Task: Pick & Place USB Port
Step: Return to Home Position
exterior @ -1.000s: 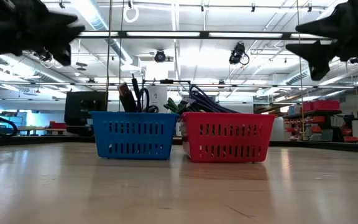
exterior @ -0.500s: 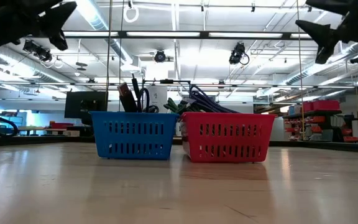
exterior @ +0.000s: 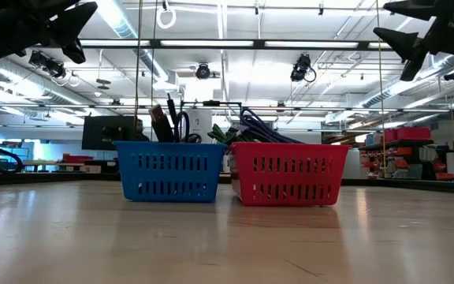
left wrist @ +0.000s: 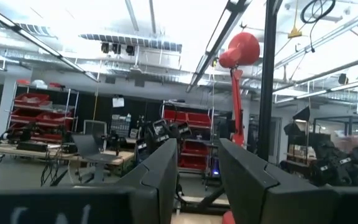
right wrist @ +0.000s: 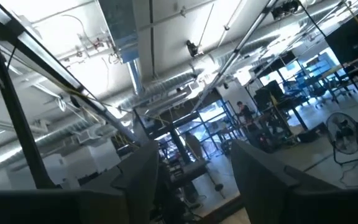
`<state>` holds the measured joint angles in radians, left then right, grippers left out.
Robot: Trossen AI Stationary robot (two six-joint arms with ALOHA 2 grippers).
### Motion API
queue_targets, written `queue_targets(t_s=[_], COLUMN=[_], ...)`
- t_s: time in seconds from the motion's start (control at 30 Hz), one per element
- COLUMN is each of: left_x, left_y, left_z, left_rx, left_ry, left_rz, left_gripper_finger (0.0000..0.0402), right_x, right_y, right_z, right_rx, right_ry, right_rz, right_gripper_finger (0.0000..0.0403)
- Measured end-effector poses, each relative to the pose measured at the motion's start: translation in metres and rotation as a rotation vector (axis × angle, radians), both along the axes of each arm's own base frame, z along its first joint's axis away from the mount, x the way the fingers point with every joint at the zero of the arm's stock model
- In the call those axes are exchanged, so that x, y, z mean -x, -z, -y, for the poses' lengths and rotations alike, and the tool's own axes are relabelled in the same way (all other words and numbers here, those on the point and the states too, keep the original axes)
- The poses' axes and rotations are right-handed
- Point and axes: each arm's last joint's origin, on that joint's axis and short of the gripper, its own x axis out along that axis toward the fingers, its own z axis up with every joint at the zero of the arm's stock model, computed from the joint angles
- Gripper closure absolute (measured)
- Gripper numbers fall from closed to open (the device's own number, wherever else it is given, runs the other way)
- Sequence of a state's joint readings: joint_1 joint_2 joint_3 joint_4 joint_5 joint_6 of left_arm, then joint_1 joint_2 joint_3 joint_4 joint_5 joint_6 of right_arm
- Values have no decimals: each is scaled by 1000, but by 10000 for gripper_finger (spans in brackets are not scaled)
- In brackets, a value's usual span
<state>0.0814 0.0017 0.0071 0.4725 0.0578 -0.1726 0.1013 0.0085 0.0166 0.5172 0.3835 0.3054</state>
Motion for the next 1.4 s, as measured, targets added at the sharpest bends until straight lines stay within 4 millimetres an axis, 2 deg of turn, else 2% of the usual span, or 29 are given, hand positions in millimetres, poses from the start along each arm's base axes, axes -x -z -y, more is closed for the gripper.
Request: queue_targets(t_s=[0.23, 0.33, 0.47, 0.7, 0.9, 1.4], left_x=[0, 0, 0, 0, 0, -1], left_y=[0, 0, 0, 0, 0, 3], left_z=[0, 0, 0, 0, 0, -1], left_rx=[0, 0, 0, 0, 0, 32], left_ry=[0, 0, 0, 0, 0, 8], left_rz=[0, 1, 1, 1, 1, -32], left_gripper_finger=[280, 280, 280, 280, 280, 280], right_x=[-1, -4, -8, -14, -15, -15], right_y=[2, 8, 16, 43, 46, 45], right_z=[0, 0, -4, -8, -11, -10], right_rx=[10, 139, 289, 362, 444, 355], right_ry=[22, 62, 15, -142, -234, -245], right_rz=[-31, -139, -247, -514, -527, -517], right_gripper_finger=[198, 199, 199, 199, 199, 199])
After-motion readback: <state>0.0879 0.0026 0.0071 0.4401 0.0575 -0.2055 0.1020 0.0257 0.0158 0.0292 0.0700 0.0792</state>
